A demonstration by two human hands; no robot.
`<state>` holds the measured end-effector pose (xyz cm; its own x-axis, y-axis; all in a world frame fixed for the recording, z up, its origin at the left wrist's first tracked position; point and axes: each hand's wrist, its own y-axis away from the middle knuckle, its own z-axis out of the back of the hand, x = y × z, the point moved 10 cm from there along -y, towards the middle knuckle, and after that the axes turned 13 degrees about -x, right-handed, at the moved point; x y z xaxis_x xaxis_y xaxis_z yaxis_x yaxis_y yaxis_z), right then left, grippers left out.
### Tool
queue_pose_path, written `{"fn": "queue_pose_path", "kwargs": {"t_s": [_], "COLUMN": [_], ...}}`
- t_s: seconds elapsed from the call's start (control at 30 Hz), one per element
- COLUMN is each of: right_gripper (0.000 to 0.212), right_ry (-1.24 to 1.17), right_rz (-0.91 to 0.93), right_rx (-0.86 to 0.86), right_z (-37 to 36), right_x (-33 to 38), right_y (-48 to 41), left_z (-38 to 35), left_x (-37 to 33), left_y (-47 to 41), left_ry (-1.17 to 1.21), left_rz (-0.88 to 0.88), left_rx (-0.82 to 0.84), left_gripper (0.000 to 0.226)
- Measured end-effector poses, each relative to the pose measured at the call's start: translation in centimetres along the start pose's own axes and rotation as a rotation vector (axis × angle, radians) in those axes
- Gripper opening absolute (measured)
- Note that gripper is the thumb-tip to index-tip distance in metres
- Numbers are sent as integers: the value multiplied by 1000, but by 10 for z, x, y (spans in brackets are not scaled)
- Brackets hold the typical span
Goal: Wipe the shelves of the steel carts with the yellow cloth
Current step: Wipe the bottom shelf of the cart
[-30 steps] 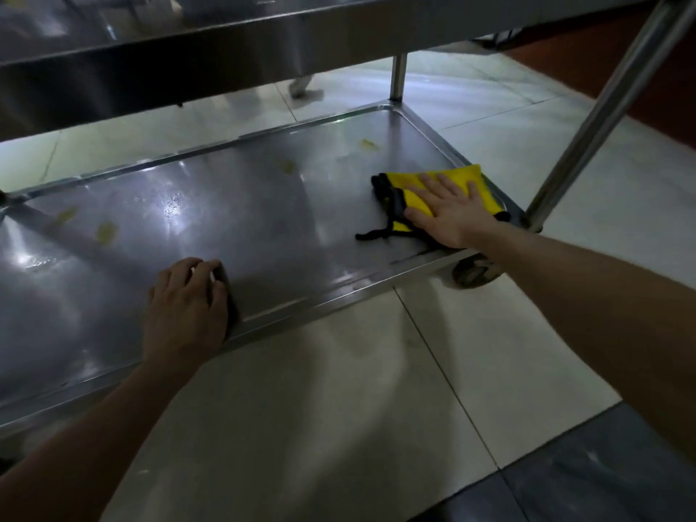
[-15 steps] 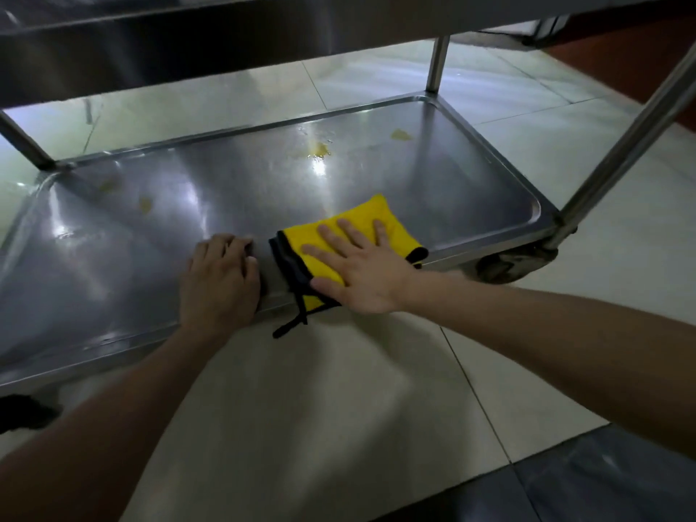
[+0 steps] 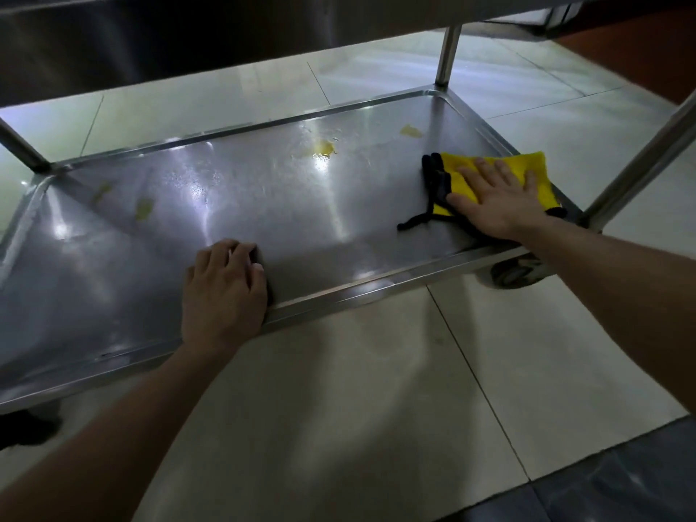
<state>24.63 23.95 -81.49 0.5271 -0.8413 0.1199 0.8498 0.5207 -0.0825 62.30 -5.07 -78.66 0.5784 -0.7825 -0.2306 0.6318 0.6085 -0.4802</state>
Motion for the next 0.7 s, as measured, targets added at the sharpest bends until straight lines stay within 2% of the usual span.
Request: {"fn": "queue_pose_path", "kwargs": {"t_s": [0.13,0.23,0.33,0.43,0.53,0.63,0.7], "right_gripper": [100,87,79,75,79,80,96], "right_ry": [-22,13,-42,-89,-153,-218,-264], "right_rz": [44,308,637,803,668,267,-7], "right_rx": [52,70,89,73,65,-132,-75], "right_z": [-10,-17,-26,-21,-6,15,8], "right_x": [74,190,303,340,330,315,311], "right_y": [-2,27,92,131,124,107,107], "left_z": [1,8,34,58,76,96,116], "left_x": [-6,-4,2,14,36,79,121], "left_y": [-1,-1,4,7,6,16,27], "left_ry": [-22,52,255,409,412,242,134], "left_rz": [-9,24,111,241,264,173,179], "left_rx": [17,-15,-207,-341,-353,-297,-286], "left_gripper": [45,46,38,20,16,16,13]}}
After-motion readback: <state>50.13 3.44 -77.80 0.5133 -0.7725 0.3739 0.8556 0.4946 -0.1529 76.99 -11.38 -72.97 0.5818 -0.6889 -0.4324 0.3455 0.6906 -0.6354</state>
